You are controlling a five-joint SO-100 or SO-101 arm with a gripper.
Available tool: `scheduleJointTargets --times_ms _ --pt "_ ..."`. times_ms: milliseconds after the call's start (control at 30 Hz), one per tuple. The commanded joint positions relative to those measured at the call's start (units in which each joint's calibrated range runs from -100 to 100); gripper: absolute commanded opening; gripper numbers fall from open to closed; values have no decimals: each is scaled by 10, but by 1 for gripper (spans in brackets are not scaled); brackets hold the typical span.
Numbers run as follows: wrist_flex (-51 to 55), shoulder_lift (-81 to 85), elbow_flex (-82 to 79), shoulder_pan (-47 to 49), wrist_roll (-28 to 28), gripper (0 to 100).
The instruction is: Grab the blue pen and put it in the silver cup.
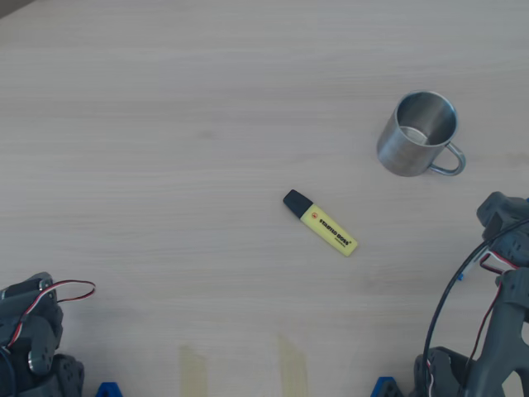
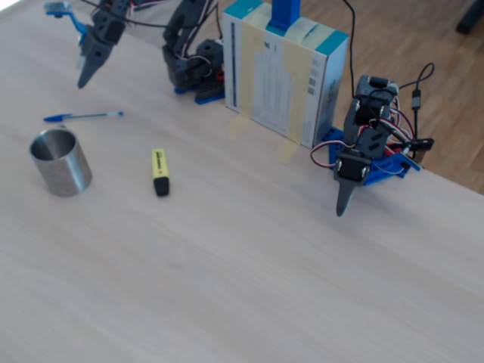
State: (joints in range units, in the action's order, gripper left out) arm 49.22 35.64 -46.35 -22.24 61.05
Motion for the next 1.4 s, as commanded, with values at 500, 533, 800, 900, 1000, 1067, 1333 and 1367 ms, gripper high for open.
scheduleJointTargets --times_ms 500,533,800,900,1000,1067,1333,1367 --pt "-157 -172 62 2 -3 33" --pt "-157 -181 71 0 -3 33" --pt "-162 -240 100 -6 -3 33" --pt "-163 -247 100 -11 -3 33" --pt "-163 -252 100 -19 -3 33" --pt "-163 -257 97 -25 -3 33" --pt "-164 -284 96 -37 -3 33" --pt "-164 -289 97 -37 -3 33"
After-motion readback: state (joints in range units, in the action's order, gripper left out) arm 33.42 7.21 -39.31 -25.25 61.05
